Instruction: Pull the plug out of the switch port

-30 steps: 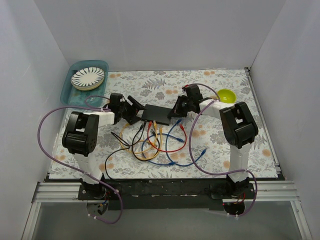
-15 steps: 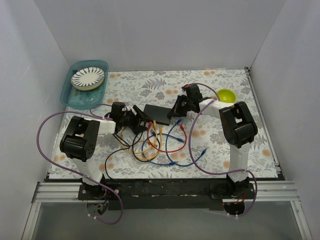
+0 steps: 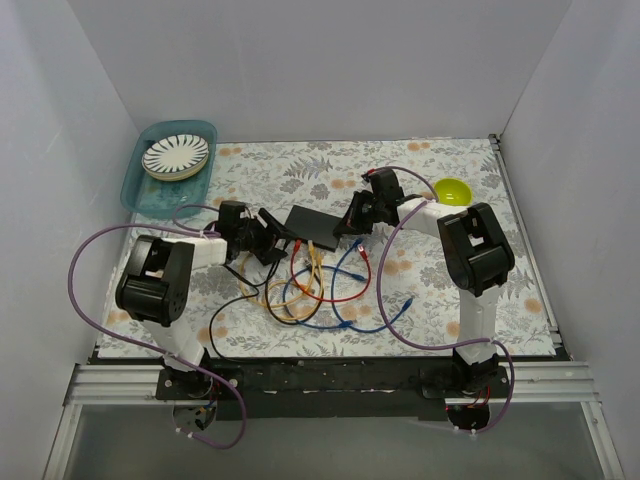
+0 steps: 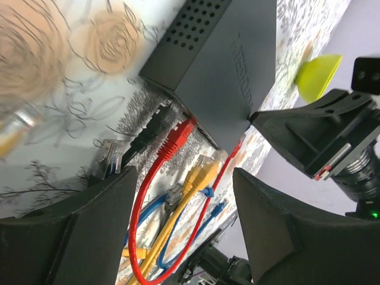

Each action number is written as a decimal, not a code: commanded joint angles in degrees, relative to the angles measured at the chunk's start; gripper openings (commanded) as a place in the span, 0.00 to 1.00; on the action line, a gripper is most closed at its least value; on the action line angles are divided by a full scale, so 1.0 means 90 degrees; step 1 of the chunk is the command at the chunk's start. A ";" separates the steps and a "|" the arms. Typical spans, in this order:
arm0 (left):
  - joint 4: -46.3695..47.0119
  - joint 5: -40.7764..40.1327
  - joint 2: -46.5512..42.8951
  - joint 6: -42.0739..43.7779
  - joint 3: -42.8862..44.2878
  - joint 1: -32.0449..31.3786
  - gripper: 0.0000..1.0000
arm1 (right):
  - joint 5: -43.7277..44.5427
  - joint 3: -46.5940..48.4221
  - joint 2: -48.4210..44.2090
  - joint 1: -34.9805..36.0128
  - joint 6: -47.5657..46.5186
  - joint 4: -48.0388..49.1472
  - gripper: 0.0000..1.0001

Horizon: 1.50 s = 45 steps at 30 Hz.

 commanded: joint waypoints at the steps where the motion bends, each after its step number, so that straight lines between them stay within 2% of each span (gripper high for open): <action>1: -0.0466 -0.0733 -0.0271 0.0465 -0.0011 0.0468 0.66 | 0.0246 -0.0127 0.0255 -0.0016 -0.0213 -0.0337 0.01; 4: -0.0037 -0.0295 -0.0671 0.0465 -0.0138 0.0674 0.67 | 0.0226 -0.0107 0.0303 -0.0016 -0.0232 -0.0327 0.01; 8: 0.0033 -0.0302 -0.0897 0.0572 -0.0022 0.0694 0.68 | 0.0216 -0.0068 0.0362 -0.0016 -0.0242 -0.0327 0.01; 15: 0.0043 -0.0156 0.0146 0.0680 0.0368 0.0645 0.66 | 0.0207 0.0058 0.0450 -0.0025 -0.0271 -0.0395 0.01; 21: 0.0297 0.0127 0.0752 0.0953 0.0447 0.0538 0.53 | 0.0226 0.0156 0.0470 -0.0016 -0.0300 -0.0473 0.01; 29: 0.0901 0.0439 0.1026 0.1022 0.0145 0.0372 0.42 | 0.0246 0.0186 0.0509 -0.0016 -0.0291 -0.0503 0.01; 45: 0.1273 0.0430 0.1544 0.0505 0.0105 0.0333 0.18 | 0.0246 0.0147 0.0470 -0.0016 -0.0369 -0.0512 0.01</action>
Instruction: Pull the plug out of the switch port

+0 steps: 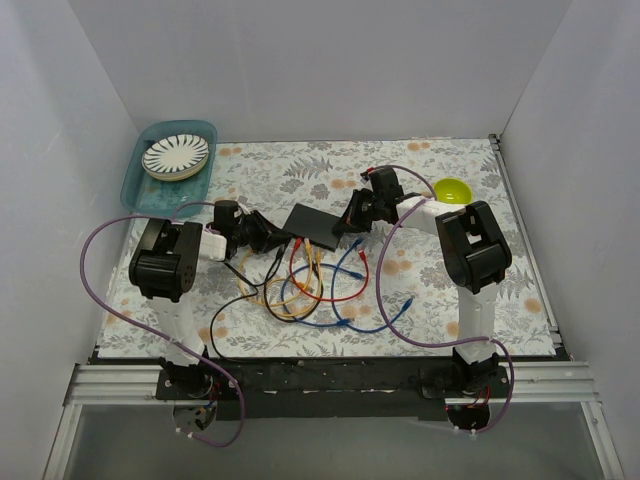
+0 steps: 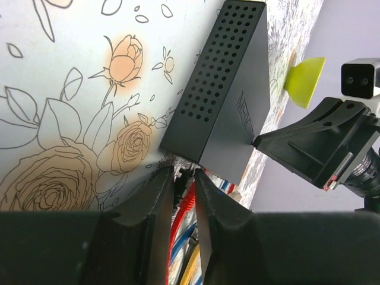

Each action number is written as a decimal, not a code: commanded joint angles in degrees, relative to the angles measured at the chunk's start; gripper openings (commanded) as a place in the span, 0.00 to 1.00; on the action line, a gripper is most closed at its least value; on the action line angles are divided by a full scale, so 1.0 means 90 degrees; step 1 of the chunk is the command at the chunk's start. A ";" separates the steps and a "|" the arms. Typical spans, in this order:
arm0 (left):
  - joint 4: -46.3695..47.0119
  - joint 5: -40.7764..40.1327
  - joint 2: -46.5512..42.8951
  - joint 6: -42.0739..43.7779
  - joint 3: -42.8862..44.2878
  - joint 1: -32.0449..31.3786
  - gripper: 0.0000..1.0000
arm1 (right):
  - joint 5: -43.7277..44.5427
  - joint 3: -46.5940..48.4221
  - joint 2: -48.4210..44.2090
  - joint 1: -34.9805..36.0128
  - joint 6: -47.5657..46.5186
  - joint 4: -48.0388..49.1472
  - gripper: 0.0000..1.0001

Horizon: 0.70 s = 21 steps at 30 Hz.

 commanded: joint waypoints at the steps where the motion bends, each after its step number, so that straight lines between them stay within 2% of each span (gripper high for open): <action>1: -0.0388 -0.0243 0.0315 -0.0062 -0.0101 -0.0131 0.17 | 0.0455 -0.0040 0.0263 -0.0006 -0.0342 -0.0561 0.01; 9: -0.0388 -0.0243 0.0442 -0.0169 -0.0013 -0.0122 0.08 | 0.0591 0.0057 0.0020 0.0062 -0.0566 -0.0688 0.01; 14: -0.0349 -0.0243 0.0452 -0.0228 -0.0091 -0.0122 0.04 | 0.0641 0.0613 -0.0118 0.0511 -0.0879 -0.0903 0.01; 21: -0.0417 -0.0252 0.0374 -0.0150 -0.0120 -0.0131 0.00 | 0.0474 0.1112 0.0243 0.1155 -0.0977 -0.1020 0.01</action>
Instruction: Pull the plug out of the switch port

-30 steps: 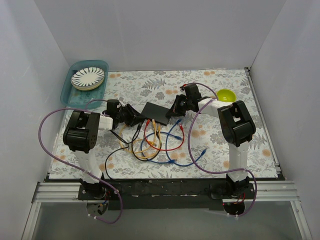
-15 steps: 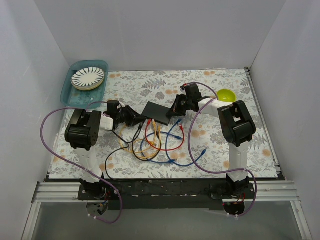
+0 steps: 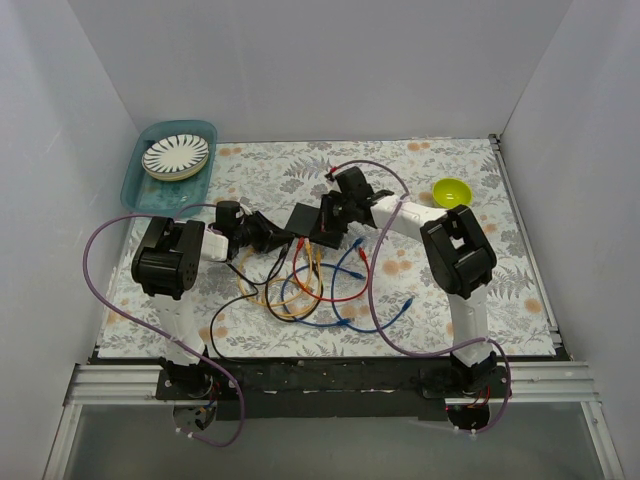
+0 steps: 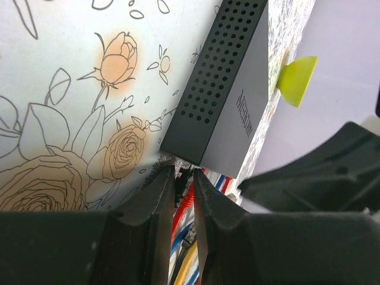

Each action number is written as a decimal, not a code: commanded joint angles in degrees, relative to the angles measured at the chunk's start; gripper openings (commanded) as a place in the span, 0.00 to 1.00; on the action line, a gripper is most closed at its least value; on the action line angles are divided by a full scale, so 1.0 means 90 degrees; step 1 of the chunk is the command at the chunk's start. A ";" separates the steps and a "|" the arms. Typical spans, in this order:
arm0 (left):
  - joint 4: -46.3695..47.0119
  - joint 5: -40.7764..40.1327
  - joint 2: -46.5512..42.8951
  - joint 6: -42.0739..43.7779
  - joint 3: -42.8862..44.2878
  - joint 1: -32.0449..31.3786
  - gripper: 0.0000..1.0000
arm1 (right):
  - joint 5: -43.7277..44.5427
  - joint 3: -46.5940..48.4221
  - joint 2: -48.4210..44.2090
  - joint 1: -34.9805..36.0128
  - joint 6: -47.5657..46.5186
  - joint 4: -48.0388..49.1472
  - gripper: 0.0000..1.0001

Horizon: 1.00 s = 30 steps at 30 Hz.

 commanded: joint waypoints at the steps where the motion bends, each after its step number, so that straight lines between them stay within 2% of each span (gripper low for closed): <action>1: -0.0672 -0.0403 0.0180 0.0168 -0.0150 -0.0080 0.00 | -0.0009 0.0291 0.0210 0.0294 -0.0270 -0.0267 0.01; 7: -0.0643 -0.0315 0.0063 0.0178 -0.0188 -0.0080 0.00 | 0.0127 0.0301 0.0424 0.0372 -0.0241 -0.0472 0.01; 14: -0.0711 -0.0208 -0.0288 0.0266 -0.0413 -0.0080 0.00 | 0.0528 0.0915 0.0863 0.0343 -0.0046 -0.0775 0.01; 22: -0.0964 -0.0149 -0.0855 0.0393 -0.0852 -0.0080 0.00 | 0.0606 0.1092 0.1069 0.0284 0.0364 -0.0600 0.01; 26: -0.1403 -0.0480 -0.1508 0.0520 -0.0931 -0.0012 0.00 | 0.0703 0.0771 0.0739 0.0284 0.0365 -0.0376 0.01; 30: -0.2679 -0.1922 -0.2397 0.0530 -0.0756 0.0290 0.00 | 0.0918 0.0233 0.0143 0.0284 0.0219 -0.0189 0.01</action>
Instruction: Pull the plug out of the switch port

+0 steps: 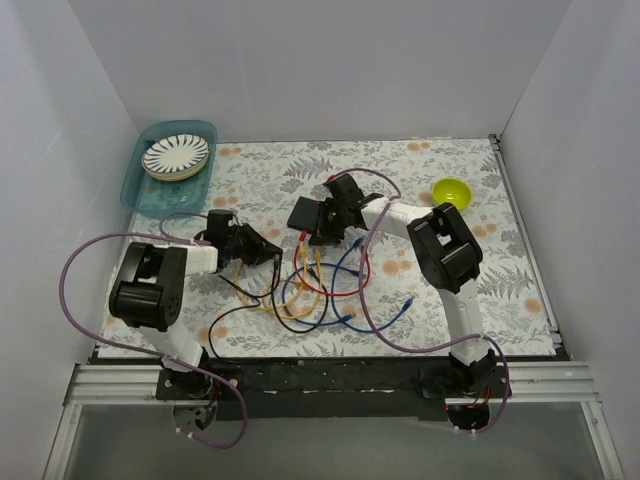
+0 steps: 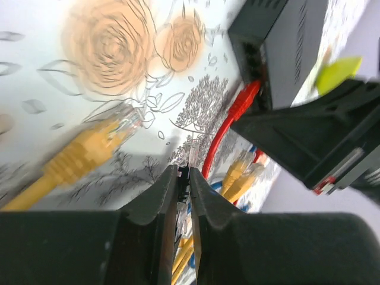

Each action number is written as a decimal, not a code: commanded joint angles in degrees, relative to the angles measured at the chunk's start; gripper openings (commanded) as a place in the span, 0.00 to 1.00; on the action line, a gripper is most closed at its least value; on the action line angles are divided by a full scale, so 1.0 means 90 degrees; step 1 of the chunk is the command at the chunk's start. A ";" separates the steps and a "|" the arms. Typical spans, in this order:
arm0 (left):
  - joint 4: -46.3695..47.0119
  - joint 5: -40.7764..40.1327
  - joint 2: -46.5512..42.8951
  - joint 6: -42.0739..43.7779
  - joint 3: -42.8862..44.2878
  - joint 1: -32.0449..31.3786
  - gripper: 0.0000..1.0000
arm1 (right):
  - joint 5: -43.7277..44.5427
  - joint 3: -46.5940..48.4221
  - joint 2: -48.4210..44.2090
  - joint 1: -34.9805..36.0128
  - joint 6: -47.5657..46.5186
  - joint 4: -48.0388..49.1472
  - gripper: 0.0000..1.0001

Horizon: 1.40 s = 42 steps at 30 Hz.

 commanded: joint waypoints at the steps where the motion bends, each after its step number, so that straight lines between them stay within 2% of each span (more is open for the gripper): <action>1: -0.1449 -0.1600 -0.1127 0.0144 0.0284 0.0339 0.00 | 0.0540 -0.0597 -0.0766 -0.0061 -0.0204 0.0139 0.01; 2: -0.1770 -0.1796 -0.1158 0.0124 0.0430 0.0388 0.00 | 0.0579 -0.0706 -0.1029 -0.0061 -0.0234 0.0187 0.01; 4: -0.2251 -0.2090 -0.1159 0.0075 0.0752 0.0515 0.16 | 0.0744 -0.0911 -0.1264 -0.0061 -0.0341 0.0207 0.01; 5: -0.2300 -0.2129 -0.1120 0.0027 0.0812 0.0544 0.29 | 0.0813 -0.1047 -0.1478 -0.0070 -0.0370 0.0207 0.01; 6: -0.2329 -0.2159 -0.1100 -0.0003 0.0861 0.0574 0.50 | 0.0872 -0.1097 -0.1558 -0.0080 -0.0419 0.0255 0.01; 9: -0.1990 -0.1877 -0.0964 -0.0159 0.1027 0.0574 0.64 | 0.1048 -0.1078 -0.1686 -0.0216 -0.0410 0.0324 0.01; 11: -0.1638 -0.1262 -0.0818 -0.0285 0.1124 0.0564 0.70 | 0.0893 -0.0971 -0.1492 -0.0469 -0.0137 0.0344 0.01; 14: -0.0925 -0.0376 -0.0388 -0.0423 0.1348 0.0496 0.70 | 0.0405 -0.0795 -0.1120 -0.0811 0.0292 0.0645 0.01; 16: -0.0729 -0.0100 -0.0027 -0.0345 0.1525 0.0311 0.67 | 0.0054 -0.0610 -0.0896 -0.0920 0.0439 0.0725 0.01; 19: -0.0533 0.0457 0.0500 -0.0199 0.1779 0.0028 0.59 | -0.0210 -0.0297 -0.0378 -0.1017 0.0528 0.0588 0.01; 20: -0.0456 0.0681 0.0598 -0.0189 0.1808 -0.0040 0.53 | -0.0241 -0.0277 -0.0319 -0.1037 0.0537 0.0578 0.01; 23: 0.0079 0.0800 0.0726 -0.0257 0.1673 -0.0217 0.48 | -0.0290 -0.0345 -0.0231 -0.1027 0.0537 0.0607 0.01; 27: 0.0297 0.0975 0.0911 -0.0335 0.1652 -0.0285 0.49 | -0.0309 -0.0433 -0.0152 -0.1027 0.0470 0.0578 0.01; 30: 0.0141 0.0986 0.1223 -0.0237 0.1867 -0.0344 0.49 | -0.0339 -0.0540 -0.0142 -0.1027 0.0450 0.0568 0.01; 38: -0.0445 0.0185 0.1556 0.0231 0.2091 -0.0344 0.46 | -0.0397 -0.0775 -0.0201 -0.1027 0.0362 0.0607 0.01; 42: -0.0202 0.0302 0.1858 0.0086 0.2180 -0.0373 0.45 | -0.0388 -0.0775 -0.0182 -0.1037 0.0313 0.0588 0.01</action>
